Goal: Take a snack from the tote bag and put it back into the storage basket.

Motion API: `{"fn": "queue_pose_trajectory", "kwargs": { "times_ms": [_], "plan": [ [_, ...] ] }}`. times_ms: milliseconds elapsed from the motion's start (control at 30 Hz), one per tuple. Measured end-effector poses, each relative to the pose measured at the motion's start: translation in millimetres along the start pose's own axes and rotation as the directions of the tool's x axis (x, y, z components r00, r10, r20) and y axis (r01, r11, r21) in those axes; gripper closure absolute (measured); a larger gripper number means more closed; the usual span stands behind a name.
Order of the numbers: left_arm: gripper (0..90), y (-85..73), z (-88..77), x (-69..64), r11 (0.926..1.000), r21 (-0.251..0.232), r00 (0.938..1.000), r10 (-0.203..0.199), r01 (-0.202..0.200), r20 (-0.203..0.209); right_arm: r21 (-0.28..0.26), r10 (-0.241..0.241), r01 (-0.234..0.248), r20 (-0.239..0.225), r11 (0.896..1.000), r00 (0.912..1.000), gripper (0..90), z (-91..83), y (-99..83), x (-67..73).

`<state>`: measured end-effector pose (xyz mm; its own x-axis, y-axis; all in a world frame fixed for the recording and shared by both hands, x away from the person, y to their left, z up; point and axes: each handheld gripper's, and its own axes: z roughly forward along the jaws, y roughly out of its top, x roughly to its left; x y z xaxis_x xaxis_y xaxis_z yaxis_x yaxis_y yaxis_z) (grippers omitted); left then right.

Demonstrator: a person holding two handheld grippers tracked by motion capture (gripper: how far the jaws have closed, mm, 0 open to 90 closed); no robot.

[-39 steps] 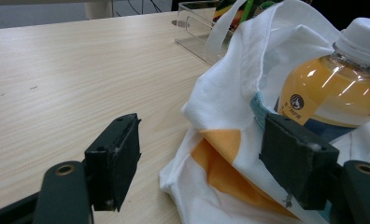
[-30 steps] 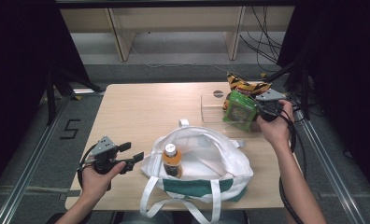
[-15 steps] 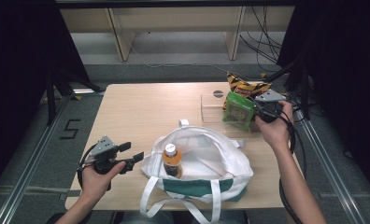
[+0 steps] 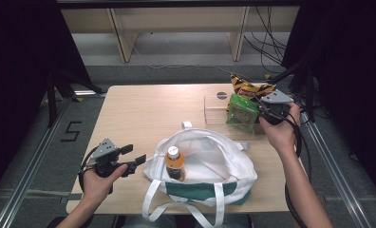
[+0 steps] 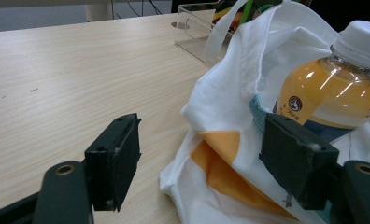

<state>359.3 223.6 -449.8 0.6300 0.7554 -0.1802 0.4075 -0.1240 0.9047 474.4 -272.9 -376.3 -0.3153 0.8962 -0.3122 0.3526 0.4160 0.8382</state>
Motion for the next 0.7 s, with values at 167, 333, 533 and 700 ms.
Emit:
{"fn": "queue_pose_trajectory", "kwargs": {
  "times_ms": [167,333,533,700],
  "plan": [
    [28.0,0.2,-0.1,-0.2,1.0,-0.002,1.0,-0.001,0.001,0.0,-0.002,0.057,-0.057,-0.027,0.998,0.998,65.2,-4.6,-2.8,0.8],
    [28.0,0.1,-0.4,-0.2,1.0,-0.004,1.0,-0.009,0.009,0.001,-0.038,0.101,-0.103,-0.047,0.994,0.9937,54.8,-12.7,-6.5,1.5],
    [28.6,0.5,-0.4,1.1,1.0,0.0,1.0,-0.005,0.005,0.008,-0.059,0.139,-0.142,-0.052,0.988,0.9889,46.9,-28.1,-18.1,2.2],
    [28.7,1.0,1.2,2.3,0.9999,-0.007,0.9997,-0.011,0.011,0.022,-0.021,0.194,-0.195,-0.044,0.98,0.9799,46.7,-42.7,-31.5,10.4]
  ]
}}
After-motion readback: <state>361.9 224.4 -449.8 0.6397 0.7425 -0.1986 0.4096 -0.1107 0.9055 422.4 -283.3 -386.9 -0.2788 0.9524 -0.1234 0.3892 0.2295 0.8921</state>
